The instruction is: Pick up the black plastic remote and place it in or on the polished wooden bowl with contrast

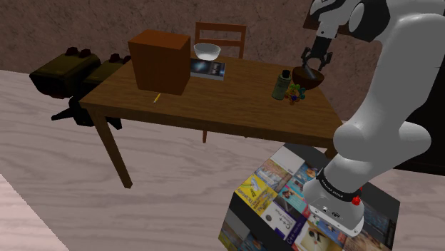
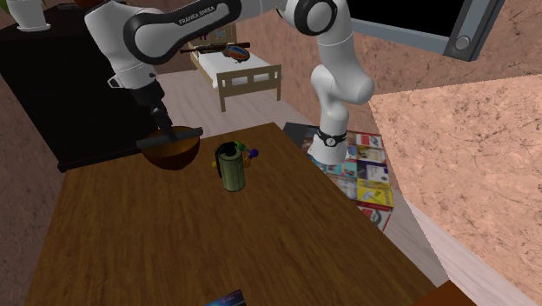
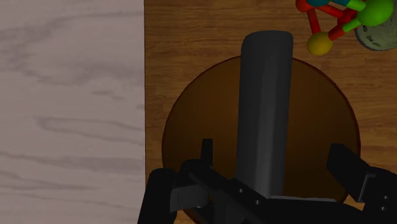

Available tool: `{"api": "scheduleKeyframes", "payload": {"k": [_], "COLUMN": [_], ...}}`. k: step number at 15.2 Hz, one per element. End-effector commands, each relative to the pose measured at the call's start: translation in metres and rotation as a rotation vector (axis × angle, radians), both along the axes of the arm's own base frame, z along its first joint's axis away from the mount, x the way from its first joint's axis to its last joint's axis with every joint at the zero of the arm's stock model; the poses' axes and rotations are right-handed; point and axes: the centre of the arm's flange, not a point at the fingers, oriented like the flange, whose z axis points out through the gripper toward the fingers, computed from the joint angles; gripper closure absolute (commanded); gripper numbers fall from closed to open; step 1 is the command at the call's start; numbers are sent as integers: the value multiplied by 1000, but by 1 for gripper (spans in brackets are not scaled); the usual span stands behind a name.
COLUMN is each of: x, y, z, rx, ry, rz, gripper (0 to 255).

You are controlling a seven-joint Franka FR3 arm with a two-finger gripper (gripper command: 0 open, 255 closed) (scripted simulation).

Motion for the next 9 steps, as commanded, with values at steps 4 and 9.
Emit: {"api": "scheduleKeyframes", "payload": {"k": [4,9], "x": [4,4], "y": [-7,-7], "z": [33,33], "rx": [1,1], "ry": [0,0], "rz": [0,0], "gripper": [0,0]}}
